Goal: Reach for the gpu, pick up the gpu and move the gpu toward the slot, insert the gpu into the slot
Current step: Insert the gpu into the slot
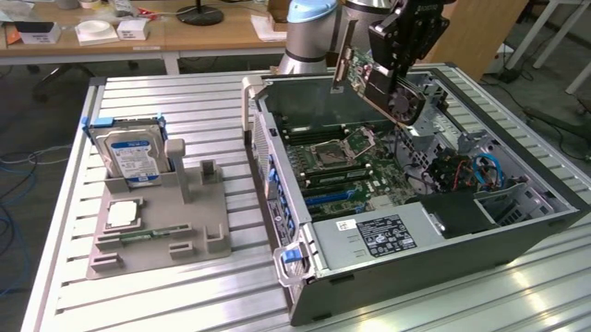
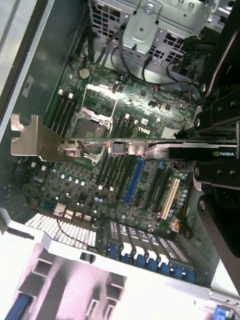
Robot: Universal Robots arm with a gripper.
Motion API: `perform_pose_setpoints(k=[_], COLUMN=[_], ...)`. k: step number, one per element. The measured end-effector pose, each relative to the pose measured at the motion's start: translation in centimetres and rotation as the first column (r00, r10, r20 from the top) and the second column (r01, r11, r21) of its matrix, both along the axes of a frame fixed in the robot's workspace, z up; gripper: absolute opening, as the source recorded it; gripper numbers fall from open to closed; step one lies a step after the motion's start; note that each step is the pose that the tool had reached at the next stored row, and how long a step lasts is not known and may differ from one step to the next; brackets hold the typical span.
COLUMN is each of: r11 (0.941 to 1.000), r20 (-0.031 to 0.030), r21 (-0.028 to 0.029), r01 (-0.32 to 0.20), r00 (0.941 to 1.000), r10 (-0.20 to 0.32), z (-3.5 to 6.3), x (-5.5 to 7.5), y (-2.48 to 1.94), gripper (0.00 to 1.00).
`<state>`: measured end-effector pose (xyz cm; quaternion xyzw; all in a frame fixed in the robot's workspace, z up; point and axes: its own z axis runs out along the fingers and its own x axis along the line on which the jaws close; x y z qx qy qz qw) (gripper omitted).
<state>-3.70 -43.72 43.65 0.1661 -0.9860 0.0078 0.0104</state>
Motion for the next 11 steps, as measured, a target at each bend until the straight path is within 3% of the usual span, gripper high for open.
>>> perform_pose_setpoints(k=[5,11], r11=[0.9978,0.9895], r20=[0.0,-0.0001], r21=[0.0,-0.0001], r01=[-0.066,-0.145], r00=[0.9978,0.9895], r10=[0.066,0.145], z=[-0.03,-0.06], x=[-0.02,-0.02], y=[-0.02,-0.04], gripper=[0.26,0.26])
